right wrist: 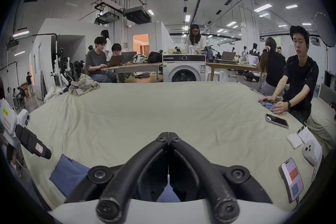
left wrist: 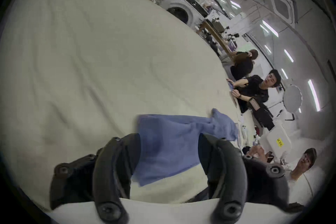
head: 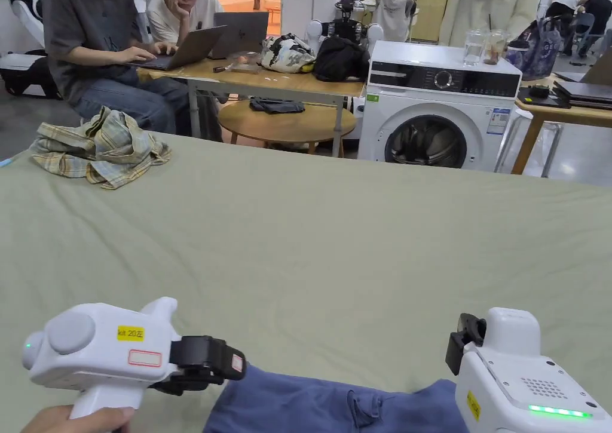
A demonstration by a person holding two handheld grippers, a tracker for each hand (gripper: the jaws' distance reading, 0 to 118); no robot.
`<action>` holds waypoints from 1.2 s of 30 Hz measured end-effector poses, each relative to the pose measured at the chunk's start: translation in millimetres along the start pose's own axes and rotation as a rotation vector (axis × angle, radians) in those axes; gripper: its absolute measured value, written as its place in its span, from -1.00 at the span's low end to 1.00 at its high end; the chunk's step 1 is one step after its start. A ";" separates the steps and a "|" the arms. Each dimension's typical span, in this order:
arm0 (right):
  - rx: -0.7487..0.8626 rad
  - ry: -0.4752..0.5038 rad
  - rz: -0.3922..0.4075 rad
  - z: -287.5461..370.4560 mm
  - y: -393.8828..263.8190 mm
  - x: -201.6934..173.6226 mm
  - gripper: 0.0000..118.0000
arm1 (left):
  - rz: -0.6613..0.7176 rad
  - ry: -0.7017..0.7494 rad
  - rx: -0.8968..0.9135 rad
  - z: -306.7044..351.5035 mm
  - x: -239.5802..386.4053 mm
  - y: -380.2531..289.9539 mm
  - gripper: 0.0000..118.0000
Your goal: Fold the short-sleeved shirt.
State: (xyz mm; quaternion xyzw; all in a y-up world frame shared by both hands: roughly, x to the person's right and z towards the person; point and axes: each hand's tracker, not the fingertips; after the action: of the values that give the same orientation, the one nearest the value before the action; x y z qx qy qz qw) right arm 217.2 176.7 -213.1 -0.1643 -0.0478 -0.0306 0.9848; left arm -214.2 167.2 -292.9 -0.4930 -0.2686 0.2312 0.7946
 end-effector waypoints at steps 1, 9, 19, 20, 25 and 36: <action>-0.001 0.001 0.000 -0.5 -0.2 -1.2 -1.00 | 0.009 0.002 -0.004 -0.4 -10.3 -1.9 0.11; 0.000 0.027 -0.024 0.1 -1.6 -6.8 -1.00 | 0.175 -0.291 -0.120 -56.9 -69.7 -26.3 0.11; 0.041 0.017 -0.005 8.2 -3.2 -5.8 -1.00 | 0.179 -0.351 -0.053 -78.7 -69.1 -36.9 -0.77; 0.050 0.010 0.001 8.2 -4.6 -5.6 -1.00 | 0.186 -0.355 -0.045 -76.9 -70.0 -38.3 -0.82; 0.102 -0.006 0.024 15.5 -3.7 -2.6 -1.00 | 0.205 -0.360 0.003 -51.2 -58.8 -37.7 -0.87; 0.125 0.011 0.042 11.9 10.9 -10.4 -1.00 | 0.142 -0.154 0.113 66.8 -38.5 -2.0 -0.88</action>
State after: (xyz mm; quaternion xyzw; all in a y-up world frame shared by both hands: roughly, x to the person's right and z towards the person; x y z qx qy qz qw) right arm 206.6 191.3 -206.5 -0.1035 -0.0407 -0.0080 0.9938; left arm -286.5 186.0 -274.0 -0.4458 -0.2798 0.3391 0.7798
